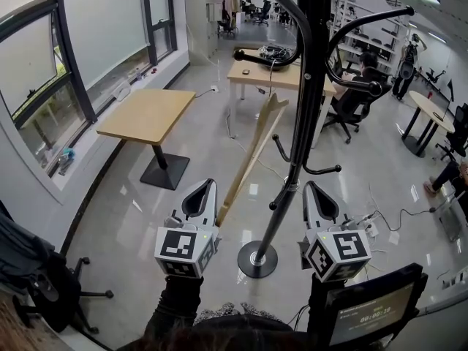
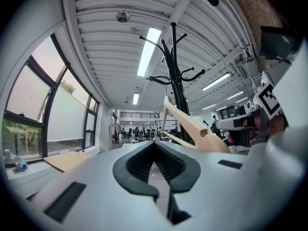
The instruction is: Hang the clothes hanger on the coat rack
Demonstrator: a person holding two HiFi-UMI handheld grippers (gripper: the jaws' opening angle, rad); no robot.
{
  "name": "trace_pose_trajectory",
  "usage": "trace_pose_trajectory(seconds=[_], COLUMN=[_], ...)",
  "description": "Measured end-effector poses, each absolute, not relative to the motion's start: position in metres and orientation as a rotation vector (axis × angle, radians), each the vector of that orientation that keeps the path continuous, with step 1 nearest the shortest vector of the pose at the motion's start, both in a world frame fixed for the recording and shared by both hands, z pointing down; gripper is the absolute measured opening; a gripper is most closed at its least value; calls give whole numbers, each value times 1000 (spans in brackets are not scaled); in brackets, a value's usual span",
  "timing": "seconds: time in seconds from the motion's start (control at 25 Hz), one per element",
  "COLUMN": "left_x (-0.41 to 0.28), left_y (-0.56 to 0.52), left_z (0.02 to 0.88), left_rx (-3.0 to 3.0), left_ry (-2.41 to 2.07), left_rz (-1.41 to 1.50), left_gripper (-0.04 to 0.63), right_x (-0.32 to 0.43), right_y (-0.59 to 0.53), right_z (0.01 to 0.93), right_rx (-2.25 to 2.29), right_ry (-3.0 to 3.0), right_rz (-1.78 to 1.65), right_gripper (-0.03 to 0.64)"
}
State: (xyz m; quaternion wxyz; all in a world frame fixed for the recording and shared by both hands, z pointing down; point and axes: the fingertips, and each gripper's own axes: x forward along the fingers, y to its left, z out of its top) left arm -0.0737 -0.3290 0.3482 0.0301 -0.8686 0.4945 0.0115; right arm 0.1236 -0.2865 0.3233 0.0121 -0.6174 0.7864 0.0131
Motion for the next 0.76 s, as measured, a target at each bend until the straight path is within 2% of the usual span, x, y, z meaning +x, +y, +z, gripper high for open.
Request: trace_pose_trajectory(seconds=[0.76], left_x=[-88], left_y=[-332], left_z=[354], left_rx=[-2668], left_ry=[1541], left_rz=[28], left_gripper=[8], right_x=[117], right_y=[-292], right_z=[332], right_rx=[-1953], right_ry=[2489], right_rz=[37], right_gripper=[8])
